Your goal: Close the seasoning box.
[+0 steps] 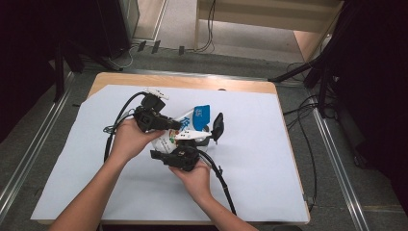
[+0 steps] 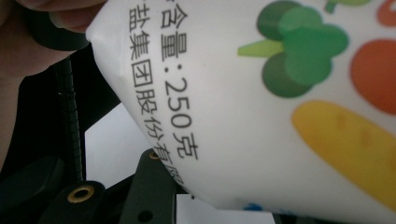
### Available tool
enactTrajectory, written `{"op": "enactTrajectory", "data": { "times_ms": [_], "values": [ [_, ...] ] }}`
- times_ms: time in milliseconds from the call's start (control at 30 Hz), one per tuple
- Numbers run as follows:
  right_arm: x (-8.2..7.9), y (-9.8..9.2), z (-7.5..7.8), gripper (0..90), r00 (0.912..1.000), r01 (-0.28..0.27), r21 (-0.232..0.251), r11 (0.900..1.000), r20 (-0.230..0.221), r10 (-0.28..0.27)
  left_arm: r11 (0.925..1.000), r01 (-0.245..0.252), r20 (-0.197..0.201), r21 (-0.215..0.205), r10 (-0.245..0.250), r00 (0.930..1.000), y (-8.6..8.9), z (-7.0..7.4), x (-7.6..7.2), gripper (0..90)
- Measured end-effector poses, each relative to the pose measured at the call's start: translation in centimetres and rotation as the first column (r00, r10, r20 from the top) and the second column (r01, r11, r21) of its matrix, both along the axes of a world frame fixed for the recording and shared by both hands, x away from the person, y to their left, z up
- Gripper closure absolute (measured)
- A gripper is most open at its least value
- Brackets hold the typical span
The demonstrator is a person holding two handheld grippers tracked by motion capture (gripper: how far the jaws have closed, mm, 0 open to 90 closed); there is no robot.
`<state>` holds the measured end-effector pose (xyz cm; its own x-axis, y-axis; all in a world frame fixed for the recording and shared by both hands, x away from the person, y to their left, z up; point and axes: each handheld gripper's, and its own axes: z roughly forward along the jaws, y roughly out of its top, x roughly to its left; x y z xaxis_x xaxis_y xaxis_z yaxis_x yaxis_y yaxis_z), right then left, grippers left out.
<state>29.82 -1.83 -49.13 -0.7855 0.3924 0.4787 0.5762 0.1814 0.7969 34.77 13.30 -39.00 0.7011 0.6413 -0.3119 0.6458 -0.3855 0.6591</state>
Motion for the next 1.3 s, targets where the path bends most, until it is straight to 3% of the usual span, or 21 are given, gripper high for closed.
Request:
{"op": "enactTrajectory", "data": {
  "times_ms": [333, 733, 900, 1100, 1300],
  "values": [
    [0.24, -0.07, -0.03, 70.3, 1.0000, -0.007, 0.007, 1.000, -0.004, 0.007, 0.9998, -0.010, 0.027, -0.016, 0.011, 0.9996, -0.03, -0.26, -0.04, 87.3],
    [0.22, 0.09, -0.07, 63.6, 0.9998, -0.008, -0.049, 0.999, 0.020, 0.009, 0.9992, -0.023, 0.031, -0.032, 0.024, 0.9992, 0.47, -0.77, 0.07, 88.7],
    [0.09, -0.02, 0.06, 67.0, 0.9996, 0.001, -0.058, 0.998, 0.027, 0.001, 0.9990, -0.022, 0.035, -0.038, 0.023, 0.9991, 0.42, -0.82, 0.00, 88.7],
    [0.02, -0.19, 0.02, 68.9, 0.9999, 0.006, -0.044, 0.999, 0.016, -0.005, 0.9985, -0.014, 0.054, -0.053, 0.017, 0.9984, 0.31, -0.87, -0.25, 86.5],
    [0.00, -0.22, -0.03, 69.3, 1.0000, -0.003, -0.016, 1.000, 0.007, 0.003, 0.9957, -0.011, 0.044, -0.092, 0.015, 0.9989, 0.80, -0.98, -0.37, 82.9]
  ]
}}
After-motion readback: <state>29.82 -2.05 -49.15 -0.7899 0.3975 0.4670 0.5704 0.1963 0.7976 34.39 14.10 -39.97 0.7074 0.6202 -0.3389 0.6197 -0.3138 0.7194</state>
